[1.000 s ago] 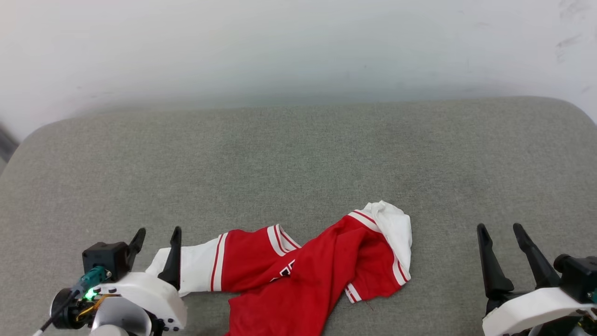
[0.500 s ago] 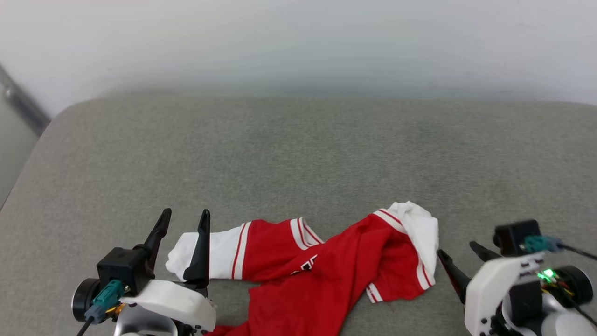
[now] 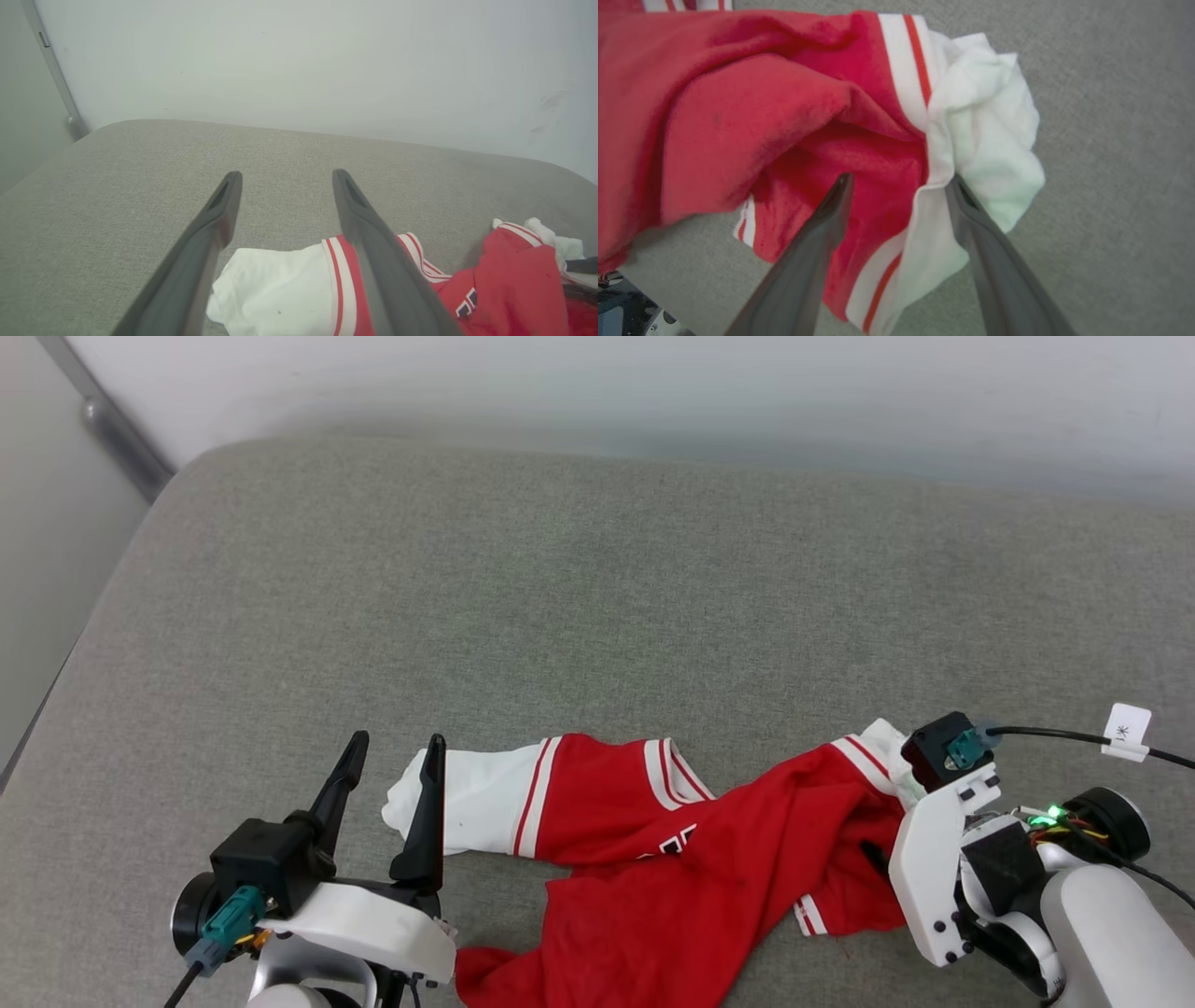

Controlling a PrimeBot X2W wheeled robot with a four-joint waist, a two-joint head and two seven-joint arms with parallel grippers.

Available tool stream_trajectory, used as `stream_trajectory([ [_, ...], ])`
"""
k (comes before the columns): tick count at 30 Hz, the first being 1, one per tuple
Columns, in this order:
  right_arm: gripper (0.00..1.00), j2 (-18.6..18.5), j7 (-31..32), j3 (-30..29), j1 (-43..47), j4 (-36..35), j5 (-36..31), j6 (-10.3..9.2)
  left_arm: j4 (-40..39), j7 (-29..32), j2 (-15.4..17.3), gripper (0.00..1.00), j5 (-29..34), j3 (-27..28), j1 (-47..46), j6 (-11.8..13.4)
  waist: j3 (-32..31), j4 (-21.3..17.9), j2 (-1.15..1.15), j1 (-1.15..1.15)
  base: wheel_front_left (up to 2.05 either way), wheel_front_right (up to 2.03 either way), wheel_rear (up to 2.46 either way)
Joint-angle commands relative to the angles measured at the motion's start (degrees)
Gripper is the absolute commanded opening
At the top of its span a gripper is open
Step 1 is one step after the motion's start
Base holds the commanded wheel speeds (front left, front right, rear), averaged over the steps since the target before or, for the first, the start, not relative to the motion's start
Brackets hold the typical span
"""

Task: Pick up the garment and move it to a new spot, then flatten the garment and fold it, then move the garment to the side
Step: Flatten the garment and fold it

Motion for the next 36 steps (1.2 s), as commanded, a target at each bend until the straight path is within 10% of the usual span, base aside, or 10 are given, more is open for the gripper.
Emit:
stream_trajectory([
  [1,0.8,-0.35,0.72,-0.01,-0.94,0.64,-0.14,-0.02,0.28,-0.48,-0.19,1.0,0.0,0.13,-0.81,-0.08,0.5,0.3,0.0,0.0,0.0,0.0,0.0],
  [3,0.0,-0.72,0.61,-0.53,-1.17,0.8,-0.37,-0.02,0.61,-0.79,-0.31,1.0,-0.16,0.2,-0.83,-0.08,0.55,0.08,0.0,0.0,0.0,0.0,0.0],
  [25,0.0,13.37,-12.02,-30.98,13.54,1.53,-0.97,-0.02,-0.17,1.09,1.98,1.0,-0.56,0.79,0.65,1.14,-0.86,-6.48,0.0,0.0,0.0,0.0,0.0],
  [27,0.49,14.14,-13.44,-31.47,14.44,2.52,-0.81,-0.02,-0.09,1.18,2.12,1.0,-0.84,0.98,1.0,1.46,-1.15,-6.71,0.0,0.0,0.0,0.0,0.0],
  [28,1.0,14.34,-15.06,-31.61,14.6,2.56,-0.78,-0.02,-0.03,1.19,2.2,1.0,-0.97,1.07,1.19,1.49,-1.38,-6.8,0.0,0.0,0.0,0.0,0.0],
  [36,1.0,15.06,-32.36,-32.8,16.23,0.63,-4.72,-0.02,1.17,1.61,2.68,1.0,-1.87,1.42,2.76,1.9,-4.09,-6.75,0.0,0.0,0.0,0.0,0.0],
])
